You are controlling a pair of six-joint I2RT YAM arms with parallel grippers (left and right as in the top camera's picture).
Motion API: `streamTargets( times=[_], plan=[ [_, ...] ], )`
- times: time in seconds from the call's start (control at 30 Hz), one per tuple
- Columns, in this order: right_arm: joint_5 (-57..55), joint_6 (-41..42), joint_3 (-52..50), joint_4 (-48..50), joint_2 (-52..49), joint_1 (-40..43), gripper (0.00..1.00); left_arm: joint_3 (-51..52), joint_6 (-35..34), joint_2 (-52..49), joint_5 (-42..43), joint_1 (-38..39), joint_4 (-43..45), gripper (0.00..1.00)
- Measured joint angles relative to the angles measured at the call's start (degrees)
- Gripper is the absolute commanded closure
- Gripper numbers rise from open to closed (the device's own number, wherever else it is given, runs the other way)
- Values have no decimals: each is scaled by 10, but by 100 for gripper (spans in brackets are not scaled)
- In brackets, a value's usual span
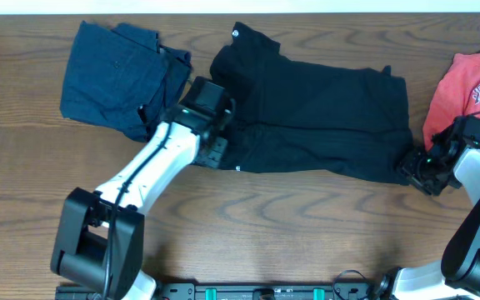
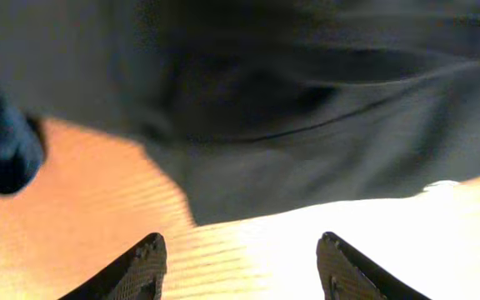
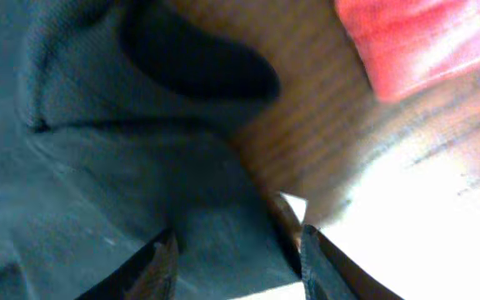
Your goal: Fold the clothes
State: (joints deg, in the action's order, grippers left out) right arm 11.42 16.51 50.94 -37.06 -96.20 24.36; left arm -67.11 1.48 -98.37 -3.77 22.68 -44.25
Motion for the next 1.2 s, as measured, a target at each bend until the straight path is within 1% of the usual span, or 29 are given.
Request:
streamTargets(
  times=[0.07,0.1,0.17,0.23,0.37,0.43,0.5,0.63,0.67,0.87,1.03,1.2],
  plan=[
    [-2,-3,0,-11,0,0,60,17,-9,0,10,-22,9,40],
    [-3,-4,0,-18,0,0,60,26,-13,0,18,-32,14,41],
    [-2,-4,0,-35,0,0,62,48,-17,0,43,-51,31,41],
    [-2,-5,-1,-37,0,0,66,68,-19,0,70,-60,49,41],
    [-4,-6,-2,-11,0,0,89,99,-22,0,116,-61,93,41],
    [-4,-5,-3,-5,0,0,99,113,-25,0,129,-61,113,42],
    [-5,-1,-5,6,0,0,99,123,-28,0,135,-61,129,52],
    [-5,-2,-5,16,0,0,99,148,-34,0,142,-61,145,88],
    [-6,-2,-5,16,0,0,99,151,-33,0,143,-61,145,94],
    [-23,-5,-5,15,0,7,99,151,-30,0,132,-61,134,94],
    [-45,-6,7,-10,0,33,99,149,-30,5,97,-61,92,94],
    [-73,-6,22,-18,0,42,99,149,-30,46,67,-62,81,94]
  ],
)
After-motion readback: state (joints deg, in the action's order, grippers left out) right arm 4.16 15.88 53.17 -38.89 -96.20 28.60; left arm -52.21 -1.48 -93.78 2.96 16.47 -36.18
